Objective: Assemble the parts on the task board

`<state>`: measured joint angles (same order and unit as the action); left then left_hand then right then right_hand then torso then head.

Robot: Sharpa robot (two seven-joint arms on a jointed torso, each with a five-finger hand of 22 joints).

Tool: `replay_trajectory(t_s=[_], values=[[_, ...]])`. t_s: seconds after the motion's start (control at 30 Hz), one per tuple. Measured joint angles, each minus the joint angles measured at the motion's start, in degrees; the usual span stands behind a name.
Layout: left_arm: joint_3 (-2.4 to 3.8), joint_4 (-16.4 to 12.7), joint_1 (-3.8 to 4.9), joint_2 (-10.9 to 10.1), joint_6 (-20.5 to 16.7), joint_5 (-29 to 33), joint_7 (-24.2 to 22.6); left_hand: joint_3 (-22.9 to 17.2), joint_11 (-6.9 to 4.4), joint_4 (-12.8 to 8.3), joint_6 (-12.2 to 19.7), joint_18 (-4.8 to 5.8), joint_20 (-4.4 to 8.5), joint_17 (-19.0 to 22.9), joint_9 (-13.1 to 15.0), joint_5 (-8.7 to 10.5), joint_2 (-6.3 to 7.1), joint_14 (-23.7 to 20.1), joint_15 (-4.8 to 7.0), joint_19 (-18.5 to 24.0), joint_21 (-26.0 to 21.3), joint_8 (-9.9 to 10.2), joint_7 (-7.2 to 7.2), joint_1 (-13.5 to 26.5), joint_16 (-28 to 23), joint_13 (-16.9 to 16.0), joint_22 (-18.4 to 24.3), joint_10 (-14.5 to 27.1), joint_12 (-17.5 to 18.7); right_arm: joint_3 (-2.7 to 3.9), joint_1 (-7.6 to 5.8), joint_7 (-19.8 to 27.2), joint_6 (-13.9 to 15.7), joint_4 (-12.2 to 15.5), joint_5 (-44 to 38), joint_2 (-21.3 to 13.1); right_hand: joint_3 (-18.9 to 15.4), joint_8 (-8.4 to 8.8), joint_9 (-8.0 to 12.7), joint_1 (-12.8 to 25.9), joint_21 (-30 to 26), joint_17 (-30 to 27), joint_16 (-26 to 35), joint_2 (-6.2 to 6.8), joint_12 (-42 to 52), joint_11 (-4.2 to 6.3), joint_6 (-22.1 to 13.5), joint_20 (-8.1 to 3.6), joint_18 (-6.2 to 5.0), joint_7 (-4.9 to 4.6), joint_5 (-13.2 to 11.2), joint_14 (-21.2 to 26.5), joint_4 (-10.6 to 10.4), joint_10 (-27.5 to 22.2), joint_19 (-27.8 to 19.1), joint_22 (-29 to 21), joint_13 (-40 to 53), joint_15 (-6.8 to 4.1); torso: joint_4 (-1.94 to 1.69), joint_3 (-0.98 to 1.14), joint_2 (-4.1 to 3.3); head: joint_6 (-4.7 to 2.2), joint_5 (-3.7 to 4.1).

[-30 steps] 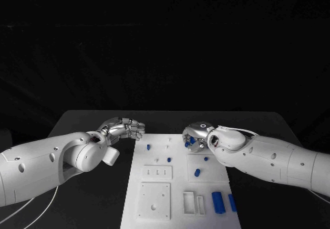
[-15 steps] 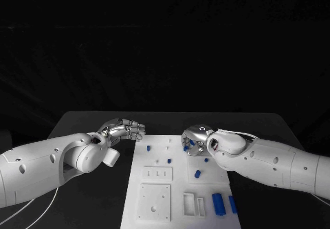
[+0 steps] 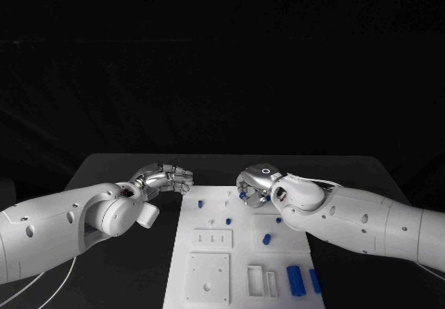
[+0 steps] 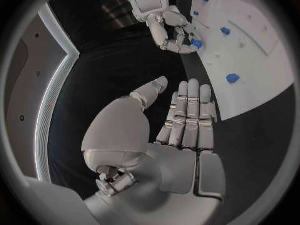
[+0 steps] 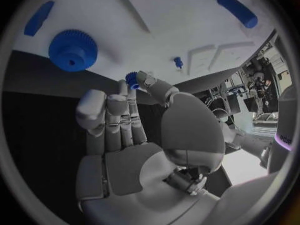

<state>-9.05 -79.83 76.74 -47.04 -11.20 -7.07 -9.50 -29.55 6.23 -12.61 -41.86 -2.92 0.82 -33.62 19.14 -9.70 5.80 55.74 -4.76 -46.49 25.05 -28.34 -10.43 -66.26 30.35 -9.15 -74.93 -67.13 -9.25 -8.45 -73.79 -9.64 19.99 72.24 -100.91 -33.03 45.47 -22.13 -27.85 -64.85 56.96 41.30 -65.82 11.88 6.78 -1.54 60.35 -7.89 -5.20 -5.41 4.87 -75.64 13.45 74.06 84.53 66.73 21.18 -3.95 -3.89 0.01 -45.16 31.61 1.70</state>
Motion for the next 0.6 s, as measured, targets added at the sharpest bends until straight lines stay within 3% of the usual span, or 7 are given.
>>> replay_trajectory(t_s=[0.6], values=[[0.01,-0.2,0.0,0.9,0.0,0.0,0.1,-0.2,0.0,-0.2,0.0,0.02,0.0,0.0,0.1,0.0,0.0,0.0,0.0,0.0,0.2,0.0,0.0,0.0,0.0,0.0,0.0,0.0,0.2,-0.01,0.14,-3.6,2.7,-3.2,-5.9,5.3,1.0,0.03,-0.1,0.0,0.0,-0.3,-0.2,0.02,0.0,0.01,0.3,0.0,0.0,0.29,-0.4,-0.1,-0.3,0.0,0.0,0.1,0.3,-0.1,-0.24,-0.03,-0.18,-0.41,-0.2]])
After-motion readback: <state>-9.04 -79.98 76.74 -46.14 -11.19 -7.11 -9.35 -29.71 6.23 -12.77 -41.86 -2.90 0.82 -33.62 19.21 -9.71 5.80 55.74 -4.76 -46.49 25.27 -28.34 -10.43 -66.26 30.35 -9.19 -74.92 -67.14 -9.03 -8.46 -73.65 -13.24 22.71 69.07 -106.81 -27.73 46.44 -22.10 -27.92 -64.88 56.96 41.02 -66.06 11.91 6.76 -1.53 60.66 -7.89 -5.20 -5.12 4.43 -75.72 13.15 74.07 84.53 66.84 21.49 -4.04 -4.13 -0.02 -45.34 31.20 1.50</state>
